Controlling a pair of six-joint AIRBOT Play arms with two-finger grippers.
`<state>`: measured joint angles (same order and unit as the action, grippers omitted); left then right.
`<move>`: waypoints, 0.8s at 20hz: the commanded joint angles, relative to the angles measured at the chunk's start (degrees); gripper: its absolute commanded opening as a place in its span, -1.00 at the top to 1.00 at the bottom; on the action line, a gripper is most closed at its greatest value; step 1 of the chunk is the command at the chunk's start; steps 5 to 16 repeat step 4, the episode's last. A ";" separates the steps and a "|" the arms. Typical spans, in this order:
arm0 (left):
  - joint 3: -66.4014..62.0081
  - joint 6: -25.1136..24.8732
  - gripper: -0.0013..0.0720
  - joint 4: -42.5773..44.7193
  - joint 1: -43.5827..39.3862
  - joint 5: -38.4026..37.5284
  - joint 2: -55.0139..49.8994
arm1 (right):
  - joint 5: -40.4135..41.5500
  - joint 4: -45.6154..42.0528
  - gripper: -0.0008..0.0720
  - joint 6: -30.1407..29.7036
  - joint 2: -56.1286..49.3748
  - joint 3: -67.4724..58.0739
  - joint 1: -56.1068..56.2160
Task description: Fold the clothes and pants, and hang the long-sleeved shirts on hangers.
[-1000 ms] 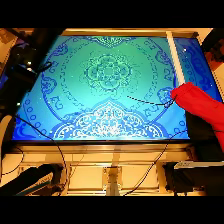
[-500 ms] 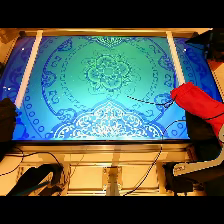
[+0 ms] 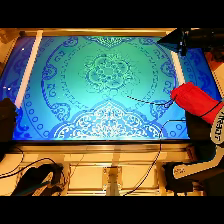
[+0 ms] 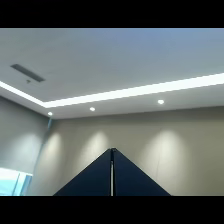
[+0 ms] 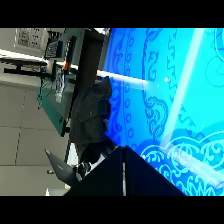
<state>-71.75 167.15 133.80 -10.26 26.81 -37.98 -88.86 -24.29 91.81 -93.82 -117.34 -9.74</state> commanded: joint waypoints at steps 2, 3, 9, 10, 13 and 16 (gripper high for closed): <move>0.00 -0.02 0.92 -0.94 0.07 -0.07 0.68 | 0.02 0.07 0.94 0.00 0.00 -0.02 0.85; 0.00 -0.02 0.92 -0.94 0.07 -0.07 0.68 | 0.02 0.04 0.94 0.00 0.00 -0.02 0.85; 0.00 -0.02 0.92 -0.94 0.07 -0.07 0.68 | 0.02 0.07 0.94 0.02 0.00 -0.02 0.85; 0.00 -0.02 0.92 -0.94 0.07 -0.07 0.68 | 0.02 0.07 0.94 0.02 0.00 -0.02 0.85; 0.00 -0.02 0.92 -0.94 0.07 -0.07 0.68 | 0.02 0.07 0.94 0.02 0.00 -0.02 0.85; 0.00 -0.02 0.92 -0.94 0.07 -0.07 0.68 | 0.02 0.07 0.94 0.02 0.00 -0.02 0.85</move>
